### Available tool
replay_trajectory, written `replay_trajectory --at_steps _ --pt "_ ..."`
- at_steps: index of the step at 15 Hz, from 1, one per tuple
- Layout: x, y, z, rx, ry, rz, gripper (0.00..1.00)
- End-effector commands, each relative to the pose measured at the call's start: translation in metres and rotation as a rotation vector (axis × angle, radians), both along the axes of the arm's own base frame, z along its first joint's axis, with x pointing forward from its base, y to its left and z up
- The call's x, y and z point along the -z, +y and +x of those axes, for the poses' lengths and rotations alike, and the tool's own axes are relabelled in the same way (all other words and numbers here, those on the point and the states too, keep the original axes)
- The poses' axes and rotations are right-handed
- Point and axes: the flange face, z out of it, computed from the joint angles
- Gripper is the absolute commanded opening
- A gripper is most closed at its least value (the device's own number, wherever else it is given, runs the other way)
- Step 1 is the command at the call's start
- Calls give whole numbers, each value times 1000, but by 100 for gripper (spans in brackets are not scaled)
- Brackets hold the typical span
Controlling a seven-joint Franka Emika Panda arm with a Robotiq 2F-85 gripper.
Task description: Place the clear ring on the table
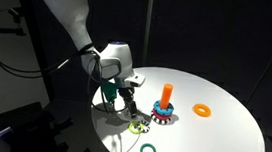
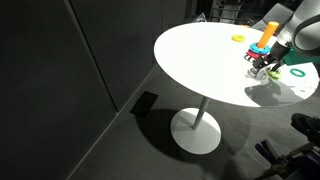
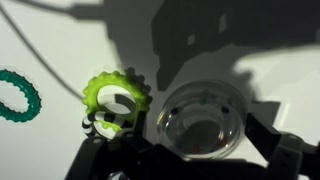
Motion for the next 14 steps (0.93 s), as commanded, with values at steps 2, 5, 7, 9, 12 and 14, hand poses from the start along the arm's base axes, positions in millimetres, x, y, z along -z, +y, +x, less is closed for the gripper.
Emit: replay_trajectory --at_steps 2,5,7,9,12,14 --pt "-34 -12 -6 -92 81 40 100" --pt "-50 -22 -8 -114 106 57 100" --pt "-59 -27 -10 -122 113 64 100" --pt "-64 -31 -11 -125 112 67 100" --pt "-57 -30 -10 -97 99 70 100" --pt "-58 -32 -10 -97 96 71 100"
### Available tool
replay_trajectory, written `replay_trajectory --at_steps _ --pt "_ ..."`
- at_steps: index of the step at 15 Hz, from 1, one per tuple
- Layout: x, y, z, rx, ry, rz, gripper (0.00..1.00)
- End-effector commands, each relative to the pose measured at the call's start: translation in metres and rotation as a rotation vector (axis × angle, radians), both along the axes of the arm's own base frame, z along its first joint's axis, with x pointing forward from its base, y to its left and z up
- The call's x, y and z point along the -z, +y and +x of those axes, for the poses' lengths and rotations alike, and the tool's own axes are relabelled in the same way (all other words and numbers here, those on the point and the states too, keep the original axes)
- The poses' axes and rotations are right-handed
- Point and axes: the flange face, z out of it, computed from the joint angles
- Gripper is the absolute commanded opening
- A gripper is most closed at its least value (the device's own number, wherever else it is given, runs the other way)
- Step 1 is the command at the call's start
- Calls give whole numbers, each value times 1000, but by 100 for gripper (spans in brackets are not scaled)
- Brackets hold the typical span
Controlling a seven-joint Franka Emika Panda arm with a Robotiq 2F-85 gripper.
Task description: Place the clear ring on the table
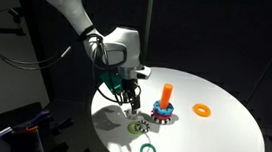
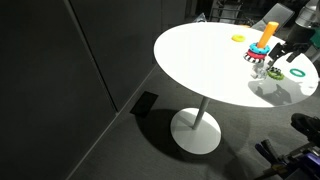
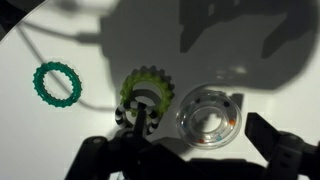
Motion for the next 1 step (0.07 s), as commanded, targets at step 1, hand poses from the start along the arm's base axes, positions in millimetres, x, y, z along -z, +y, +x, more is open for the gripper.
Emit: replay_trajectory --at_steps 1 --pt "-1 0 0 -1 1 0 100"
